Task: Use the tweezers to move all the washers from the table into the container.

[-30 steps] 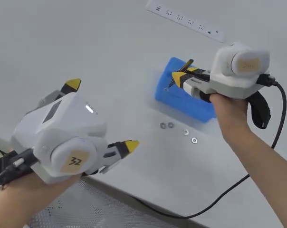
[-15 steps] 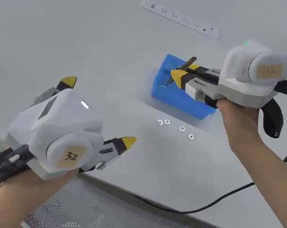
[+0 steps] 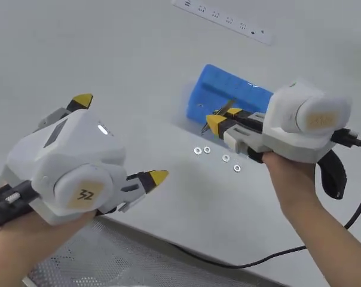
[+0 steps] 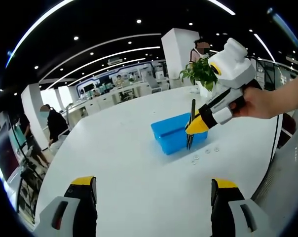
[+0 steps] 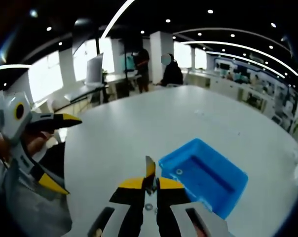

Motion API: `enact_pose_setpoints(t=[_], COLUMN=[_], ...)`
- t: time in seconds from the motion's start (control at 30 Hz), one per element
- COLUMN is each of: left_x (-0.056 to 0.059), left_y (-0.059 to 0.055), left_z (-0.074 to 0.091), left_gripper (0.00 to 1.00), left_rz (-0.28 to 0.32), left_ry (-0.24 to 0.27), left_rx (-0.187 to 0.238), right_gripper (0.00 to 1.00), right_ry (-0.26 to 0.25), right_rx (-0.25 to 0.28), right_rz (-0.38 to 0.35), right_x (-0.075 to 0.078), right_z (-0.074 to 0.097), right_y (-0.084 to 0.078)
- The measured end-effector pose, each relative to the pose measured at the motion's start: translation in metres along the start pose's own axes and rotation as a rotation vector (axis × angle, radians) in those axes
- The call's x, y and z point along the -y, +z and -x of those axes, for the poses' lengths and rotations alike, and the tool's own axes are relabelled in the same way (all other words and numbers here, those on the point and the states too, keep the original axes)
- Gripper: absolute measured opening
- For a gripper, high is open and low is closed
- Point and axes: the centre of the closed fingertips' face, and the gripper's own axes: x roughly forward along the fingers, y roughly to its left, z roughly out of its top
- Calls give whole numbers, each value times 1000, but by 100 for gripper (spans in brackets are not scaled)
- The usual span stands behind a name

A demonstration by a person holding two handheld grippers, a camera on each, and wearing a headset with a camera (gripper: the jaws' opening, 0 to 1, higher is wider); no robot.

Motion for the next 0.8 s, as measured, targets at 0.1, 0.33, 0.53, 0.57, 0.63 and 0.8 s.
enact_pose_setpoints(t=[0.1,0.33,0.53,0.57,0.63,0.8], left_x=[0,-1,-1,-1,-1,-1], left_y=[0,-2,-3,-3,-4,-4], left_z=[0,-1,-1,-1,-1,-1], left_gripper=[99,99,99,99,99,99], left_rz=[-1,-1,-4,-5,-5,-9], left_ry=[2,2,2,1,0,3], left_rx=[0,-7,-11,-14,-17,-17], right_gripper=[5,5,5,5,5,5], right_ry=[1,11,13,11,13,13], right_rx=[-21,-54,-66,-68,-74,-83], right_rz=[-10,-30,-35,-30,-31,-28], right_x=[1,1,0,0,0,2], right_z=[-3,-10,-12,-12,-13,-15], right_y=[-9,-19,-22,-23,-24,-27])
